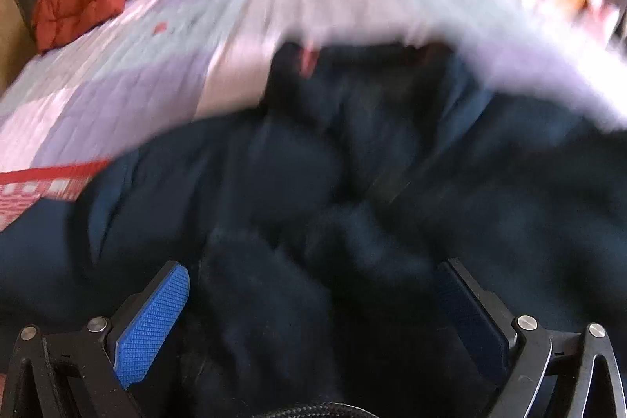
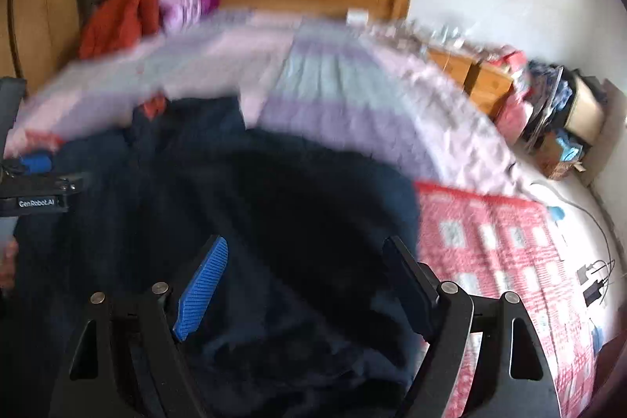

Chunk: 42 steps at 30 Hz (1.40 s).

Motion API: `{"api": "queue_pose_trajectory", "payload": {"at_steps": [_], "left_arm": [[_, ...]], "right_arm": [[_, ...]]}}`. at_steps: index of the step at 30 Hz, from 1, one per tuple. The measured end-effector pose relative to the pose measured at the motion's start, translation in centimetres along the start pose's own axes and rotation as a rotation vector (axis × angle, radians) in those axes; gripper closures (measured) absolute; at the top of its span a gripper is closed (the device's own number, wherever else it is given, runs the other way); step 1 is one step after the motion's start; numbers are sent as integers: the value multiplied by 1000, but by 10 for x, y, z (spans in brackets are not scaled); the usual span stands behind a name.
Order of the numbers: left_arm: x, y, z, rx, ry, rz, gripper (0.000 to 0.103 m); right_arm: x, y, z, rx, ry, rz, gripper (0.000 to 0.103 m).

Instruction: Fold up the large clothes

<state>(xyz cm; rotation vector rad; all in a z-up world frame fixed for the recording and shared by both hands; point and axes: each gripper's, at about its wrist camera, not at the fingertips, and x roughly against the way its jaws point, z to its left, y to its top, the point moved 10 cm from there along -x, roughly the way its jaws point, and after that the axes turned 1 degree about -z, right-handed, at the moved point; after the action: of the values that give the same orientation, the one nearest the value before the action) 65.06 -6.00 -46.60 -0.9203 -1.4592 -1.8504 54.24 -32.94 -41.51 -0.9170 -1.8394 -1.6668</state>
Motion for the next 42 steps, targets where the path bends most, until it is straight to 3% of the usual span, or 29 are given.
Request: {"api": "queue_pose_trajectory", "payload": {"at_steps": [1, 2, 3, 4, 5, 6, 10, 13, 16, 18, 21, 22, 24, 25, 26, 28, 31, 35, 38, 40, 42], "left_arm": [[-12, -5, 4, 34, -32, 23, 0], [-20, -10, 14, 135, -107, 27, 0], [-24, -12, 25, 207, -124, 26, 0], [-25, -14, 28, 231, -140, 21, 0], [-24, -15, 27, 215, -135, -2, 0], [-22, -16, 25, 190, -118, -24, 0], [-17, -19, 26, 197, -123, -49, 0], [-14, -19, 28, 196, -128, -50, 0], [-17, -20, 30, 196, -120, -59, 0], [-18, -20, 28, 195, -118, -61, 0], [-21, -17, 25, 195, -118, -56, 0], [-21, -17, 25, 194, -117, -54, 0], [-20, -17, 24, 193, -124, -55, 0], [-20, -17, 24, 190, -122, -55, 0], [-19, -17, 23, 186, -126, -58, 0], [-21, -17, 24, 189, -130, -62, 0], [-21, -17, 24, 190, -127, -71, 0], [-22, -17, 25, 193, -125, -72, 0], [-22, -17, 24, 191, -121, -74, 0], [-22, -17, 25, 190, -121, -74, 0], [-22, -17, 25, 191, -123, -73, 0]], "right_arm": [[-24, -18, -17, -2, -41, 84, 19], [-40, -33, -36, -68, -18, 120, 15], [-48, -43, -57, -175, 19, 126, 8], [-56, -53, -75, -282, 51, 149, 0], [-62, -60, -83, -354, 114, 157, 0], [-61, -61, -83, -347, 118, 143, 0], [-44, -54, -79, -211, -6, 61, 0], [-3, -40, -71, -97, -134, -41, 0], [31, -12, -52, -31, -129, -178, 0], [41, 12, -33, 1, -58, -238, 0], [8, 30, -4, 26, 76, -141, 0], [-14, 32, -4, 38, 67, -94, 0], [-50, 9, -28, 51, -31, 16, 0], [-65, -2, -40, -6, 29, 52, 0], [-71, -5, -47, -59, 65, 64, 0], [-75, -9, -60, -68, 32, 71, 0], [-74, -14, -65, -136, 50, 90, 0], [-44, 3, -36, -55, -58, 6, 1], [-21, 12, 23, 16, 53, -79, 1], [-19, 7, 72, 116, 123, -53, 1], [-26, 2, 99, 190, 130, -29, 1]]}}
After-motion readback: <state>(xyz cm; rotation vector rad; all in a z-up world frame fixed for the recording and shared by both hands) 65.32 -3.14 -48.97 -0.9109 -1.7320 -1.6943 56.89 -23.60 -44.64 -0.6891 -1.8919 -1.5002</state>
